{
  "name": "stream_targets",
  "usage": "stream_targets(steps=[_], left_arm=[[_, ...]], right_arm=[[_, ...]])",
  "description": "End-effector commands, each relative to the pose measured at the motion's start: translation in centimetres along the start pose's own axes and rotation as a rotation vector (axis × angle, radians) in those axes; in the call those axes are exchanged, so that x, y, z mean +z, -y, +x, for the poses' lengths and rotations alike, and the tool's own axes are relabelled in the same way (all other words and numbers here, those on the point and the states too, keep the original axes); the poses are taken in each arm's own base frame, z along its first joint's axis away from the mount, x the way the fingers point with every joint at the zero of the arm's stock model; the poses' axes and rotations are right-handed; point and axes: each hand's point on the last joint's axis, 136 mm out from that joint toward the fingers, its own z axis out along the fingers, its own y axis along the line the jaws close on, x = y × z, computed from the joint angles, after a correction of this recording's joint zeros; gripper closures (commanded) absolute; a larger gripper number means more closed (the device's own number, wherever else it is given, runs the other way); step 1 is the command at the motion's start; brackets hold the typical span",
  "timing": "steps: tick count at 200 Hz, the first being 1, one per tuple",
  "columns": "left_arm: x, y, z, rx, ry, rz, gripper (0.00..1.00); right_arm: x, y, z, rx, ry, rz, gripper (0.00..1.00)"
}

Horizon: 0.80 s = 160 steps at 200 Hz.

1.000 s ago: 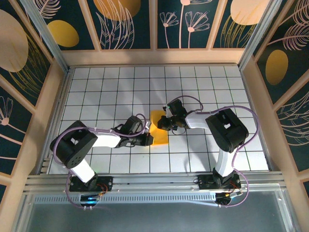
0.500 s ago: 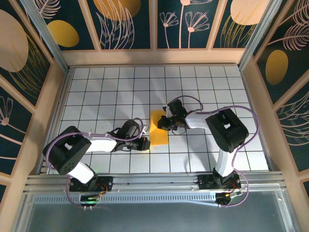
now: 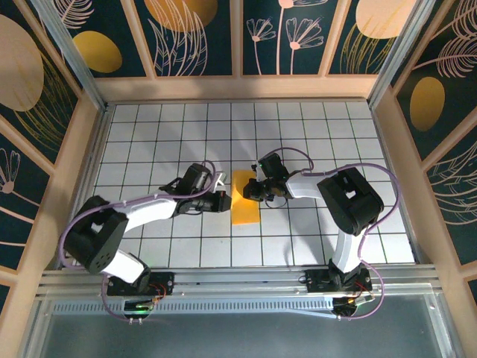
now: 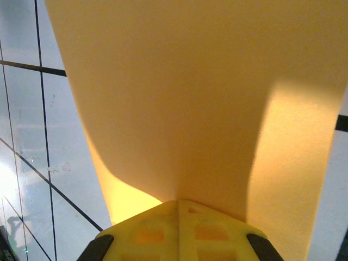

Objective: Fold a paper plane with a square sheet of paper (fold left side to right side)
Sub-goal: First fold the square sheet of paper in half at the center of the table.

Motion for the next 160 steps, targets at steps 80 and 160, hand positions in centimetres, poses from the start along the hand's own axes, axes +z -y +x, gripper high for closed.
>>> stream_targets(steps=[80,160], left_arm=[[5.5,-2.8,1.2,0.025,-0.133,-0.087,1.00],[5.4,-4.4,3.3,-0.014,-0.148,-0.160,1.00]], right_arm=[[0.8,3.4,2.1,0.040,-0.059,0.123,1.00],[-2.9,0.5,-1.7,-0.033,0.054,0.106,0.96]])
